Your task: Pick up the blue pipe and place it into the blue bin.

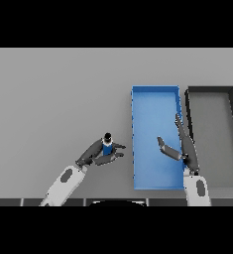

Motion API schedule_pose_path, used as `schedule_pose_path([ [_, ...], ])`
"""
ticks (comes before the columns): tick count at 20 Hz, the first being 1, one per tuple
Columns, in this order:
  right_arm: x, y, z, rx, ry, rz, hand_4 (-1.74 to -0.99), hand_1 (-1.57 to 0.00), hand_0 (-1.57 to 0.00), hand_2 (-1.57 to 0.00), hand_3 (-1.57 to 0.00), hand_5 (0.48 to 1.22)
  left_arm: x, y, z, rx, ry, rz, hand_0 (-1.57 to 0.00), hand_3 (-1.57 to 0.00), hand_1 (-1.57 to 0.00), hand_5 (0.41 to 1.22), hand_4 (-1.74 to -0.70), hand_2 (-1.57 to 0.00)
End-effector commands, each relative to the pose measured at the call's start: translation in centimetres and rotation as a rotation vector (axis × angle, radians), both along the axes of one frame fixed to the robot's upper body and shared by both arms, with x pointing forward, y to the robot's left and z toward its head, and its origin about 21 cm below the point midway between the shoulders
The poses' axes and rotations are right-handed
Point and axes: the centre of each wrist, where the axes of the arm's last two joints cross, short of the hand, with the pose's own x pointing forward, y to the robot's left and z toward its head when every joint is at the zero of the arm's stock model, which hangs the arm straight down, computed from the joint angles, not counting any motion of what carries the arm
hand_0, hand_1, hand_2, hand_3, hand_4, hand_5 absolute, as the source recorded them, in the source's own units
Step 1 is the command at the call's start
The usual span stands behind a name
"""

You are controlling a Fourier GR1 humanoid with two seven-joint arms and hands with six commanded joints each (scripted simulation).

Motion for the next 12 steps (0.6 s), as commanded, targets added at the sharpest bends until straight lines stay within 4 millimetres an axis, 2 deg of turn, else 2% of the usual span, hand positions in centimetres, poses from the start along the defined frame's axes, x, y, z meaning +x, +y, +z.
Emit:
schedule_pose_path([
  [1, 0.0, -0.1, -0.1, 0.005, -0.003, -0.002, -1.219, 0.00, 0.00, 0.00, 0.00, 0.628, 0.1, -0.1, 0.3, -0.006, -0.020, 0.006, -1.47, -1.49, -1.48, 1.188, -1.48, -1.50],
  [4, 0.2, 0.1, -0.1, -0.002, 0.003, -0.004, -1.226, 0.00, 0.00, 0.00, 0.00, 0.636, 0.9, -0.6, 2.5, -0.060, -0.077, 0.002, -1.52, -1.53, -1.53, 1.204, -1.47, -1.53],
  [5, -0.2, -0.1, -0.5, -0.011, 0.003, -0.001, -1.220, 0.00, 0.00, 0.00, 0.00, 0.638, 0.6, -0.7, 2.8, -0.068, -0.089, -0.008, -1.53, -1.54, -1.53, 1.207, -1.47, -1.54],
  [7, -0.1, -0.3, -0.1, -0.029, -0.008, -0.010, -1.204, 0.00, 0.00, 0.00, 0.00, 0.640, 0.6, -1.3, 3.9, -0.081, -0.095, -0.035, -1.54, -1.55, -1.55, 1.212, -1.47, -1.55],
  [10, -0.1, -0.5, -0.2, -0.042, -0.014, -0.005, -1.176, 0.00, 0.00, 0.00, 0.00, 0.643, 0.9, -2.3, 6.4, -0.097, -0.145, -0.085, -1.56, -1.56, -1.56, 1.217, -1.47, -1.56],
  [12, -0.1, -0.3, -0.4, -0.043, -0.015, -0.009, -1.161, 0.00, 0.00, 0.00, 0.00, 0.644, 1.1, -2.5, 7.0, -0.085, -0.150, -0.099, -1.56, -1.56, -1.56, 1.218, -1.47, -1.56],
])
